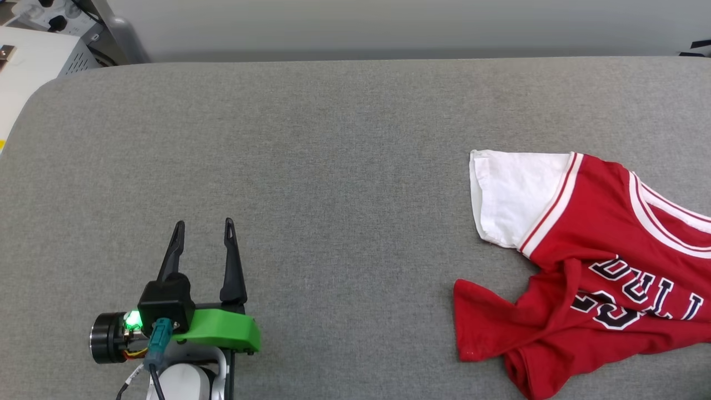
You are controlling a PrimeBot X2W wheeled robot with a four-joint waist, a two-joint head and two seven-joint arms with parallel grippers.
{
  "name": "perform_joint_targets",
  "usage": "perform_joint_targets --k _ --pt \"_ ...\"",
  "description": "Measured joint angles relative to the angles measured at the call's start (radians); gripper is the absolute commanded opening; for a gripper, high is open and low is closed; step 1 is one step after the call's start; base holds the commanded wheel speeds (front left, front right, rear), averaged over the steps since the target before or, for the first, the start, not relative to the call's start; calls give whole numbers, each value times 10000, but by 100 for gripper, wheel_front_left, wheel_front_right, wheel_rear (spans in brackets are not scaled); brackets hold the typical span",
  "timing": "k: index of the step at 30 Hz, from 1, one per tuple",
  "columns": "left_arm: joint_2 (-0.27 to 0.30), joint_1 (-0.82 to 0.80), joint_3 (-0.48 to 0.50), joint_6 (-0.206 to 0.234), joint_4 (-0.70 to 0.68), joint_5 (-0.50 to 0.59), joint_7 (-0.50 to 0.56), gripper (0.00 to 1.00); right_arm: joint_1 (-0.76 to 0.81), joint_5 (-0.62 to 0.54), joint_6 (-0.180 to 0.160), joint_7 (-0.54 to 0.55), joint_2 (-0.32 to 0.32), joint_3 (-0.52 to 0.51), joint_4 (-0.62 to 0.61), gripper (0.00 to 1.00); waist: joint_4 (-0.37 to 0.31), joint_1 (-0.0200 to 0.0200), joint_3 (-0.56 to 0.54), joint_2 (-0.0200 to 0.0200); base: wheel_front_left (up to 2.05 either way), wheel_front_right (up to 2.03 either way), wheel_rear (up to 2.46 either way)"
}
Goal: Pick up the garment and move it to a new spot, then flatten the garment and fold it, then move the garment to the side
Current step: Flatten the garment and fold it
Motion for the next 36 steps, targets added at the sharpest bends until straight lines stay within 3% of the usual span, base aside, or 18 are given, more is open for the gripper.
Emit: perform_joint_targets --k 4,8,11,15,19,24,29,36 --pt "-10 15 42 -13 13 50 0 100 -179 -1221 0 -44 -107 -232 -165 100 -52 0 -102 0 0 0 0" --pt "-21 62 73 -17 2 94 0 100 -58 -3816 0 -79 -222 -1942 -1707 100 -73 0 -191 0 0 0 0" --pt "-33 164 94 -46 -29 151 0 100 114 -5948 0 -98 416 -3298 -3586 100 -74 0 -236 0 0 0 0" --pt "-44 201 125 -58 -140 196 0 100 152 -7710 0 -111 1296 -3503 -5630 100 -84 0 -225 0 0 0 0" --pt "-40 201 119 -109 -291 297 0 100 117 -9143 0 46 1057 -2527 -7248 100 -78 0 -170 0 0 0 0" --pt "-40 196 40 -196 -385 359 0 100 -223 -9814 0 1356 29 -635 -8819 100 -13 0 -68 0 0 0 0" --pt "-44 153 -73 -240 -499 370 0 100 -889 -9580 0 3016 -1361 1515 -9306 100 97 0 157 0 0 0 0" --pt "-56 -120 -305 -265 -646 372 0 100 -2315 -7917 0 5883 -3304 4901 -9208 100 338 0 612 0 0 0 0"
